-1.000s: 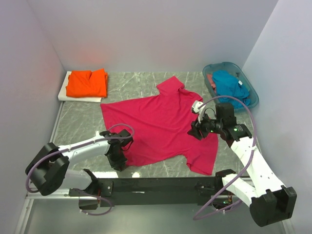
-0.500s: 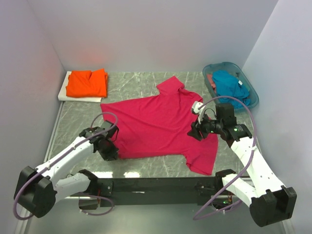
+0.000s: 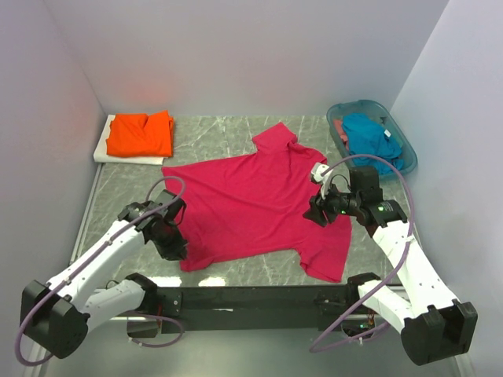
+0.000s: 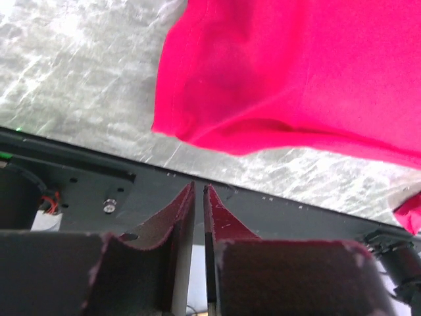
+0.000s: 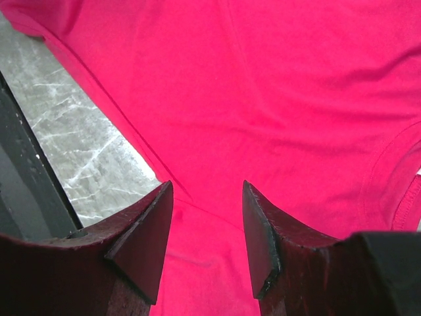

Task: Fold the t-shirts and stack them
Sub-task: Flatten the tshirt out

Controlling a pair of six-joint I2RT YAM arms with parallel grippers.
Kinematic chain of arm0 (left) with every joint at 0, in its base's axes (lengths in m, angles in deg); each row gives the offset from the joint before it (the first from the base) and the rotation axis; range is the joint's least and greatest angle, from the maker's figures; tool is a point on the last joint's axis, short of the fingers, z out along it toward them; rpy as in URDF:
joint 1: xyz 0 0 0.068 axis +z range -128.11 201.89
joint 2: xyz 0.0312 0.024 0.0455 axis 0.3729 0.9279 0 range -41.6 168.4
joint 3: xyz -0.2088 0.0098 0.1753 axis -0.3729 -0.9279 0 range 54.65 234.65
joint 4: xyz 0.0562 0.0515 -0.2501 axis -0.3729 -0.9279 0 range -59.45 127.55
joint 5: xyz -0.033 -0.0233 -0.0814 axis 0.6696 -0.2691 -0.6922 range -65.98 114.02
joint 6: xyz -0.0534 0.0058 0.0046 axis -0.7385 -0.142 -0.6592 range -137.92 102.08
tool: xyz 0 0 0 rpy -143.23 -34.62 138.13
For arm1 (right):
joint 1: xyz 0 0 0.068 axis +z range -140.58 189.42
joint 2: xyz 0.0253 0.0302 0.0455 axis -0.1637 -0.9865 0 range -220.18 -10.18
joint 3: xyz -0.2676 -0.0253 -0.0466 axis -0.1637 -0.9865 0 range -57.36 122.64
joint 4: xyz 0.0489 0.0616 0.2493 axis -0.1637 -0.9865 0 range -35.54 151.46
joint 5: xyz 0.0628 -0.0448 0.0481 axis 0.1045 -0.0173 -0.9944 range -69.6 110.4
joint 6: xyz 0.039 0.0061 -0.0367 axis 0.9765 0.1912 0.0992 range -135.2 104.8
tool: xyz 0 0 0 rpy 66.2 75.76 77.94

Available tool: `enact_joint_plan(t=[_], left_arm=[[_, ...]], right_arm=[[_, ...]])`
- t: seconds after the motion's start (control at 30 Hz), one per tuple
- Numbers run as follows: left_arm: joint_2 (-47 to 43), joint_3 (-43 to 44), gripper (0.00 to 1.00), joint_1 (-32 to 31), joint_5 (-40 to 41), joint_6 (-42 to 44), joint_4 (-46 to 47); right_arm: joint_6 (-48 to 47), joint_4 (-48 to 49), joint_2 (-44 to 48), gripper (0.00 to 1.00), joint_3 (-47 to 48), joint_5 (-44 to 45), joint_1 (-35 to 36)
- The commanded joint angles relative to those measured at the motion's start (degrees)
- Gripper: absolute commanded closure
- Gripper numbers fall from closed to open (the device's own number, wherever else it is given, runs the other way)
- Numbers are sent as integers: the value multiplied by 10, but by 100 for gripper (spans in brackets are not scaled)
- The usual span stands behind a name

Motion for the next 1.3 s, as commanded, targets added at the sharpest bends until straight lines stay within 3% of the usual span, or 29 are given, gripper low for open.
enact_joint_plan(t=[0.0,0.1,0.2,0.3,0.4,0.6,0.77,0.9,1.27], left_arm=[[-13,29,83,2,-11,26,-37],[-14,52,79,2,-18,70,-7],[-17,69,55,7,-49,145,83],[-18,63,41,18,-104,195,200],[-8,71,33,21,-98,227,273],[3,91,25,25,2,279,346],[-1,104,17,25,80,330,378],[18,135,1,29,173,369,361],[-5,76,1,43,244,408,401]], right_arm=[[-7,-5,1,46,7,-13,-4],[1,-6,-2,46,10,-10,-7],[42,8,-19,46,22,0,-24],[42,-12,-53,46,44,5,-75],[27,-39,-97,46,68,9,-150],[1,-43,-179,46,74,116,-250],[2,-8,-235,45,45,168,-270],[30,19,-288,45,54,179,-274],[60,31,-395,46,100,186,-274]])
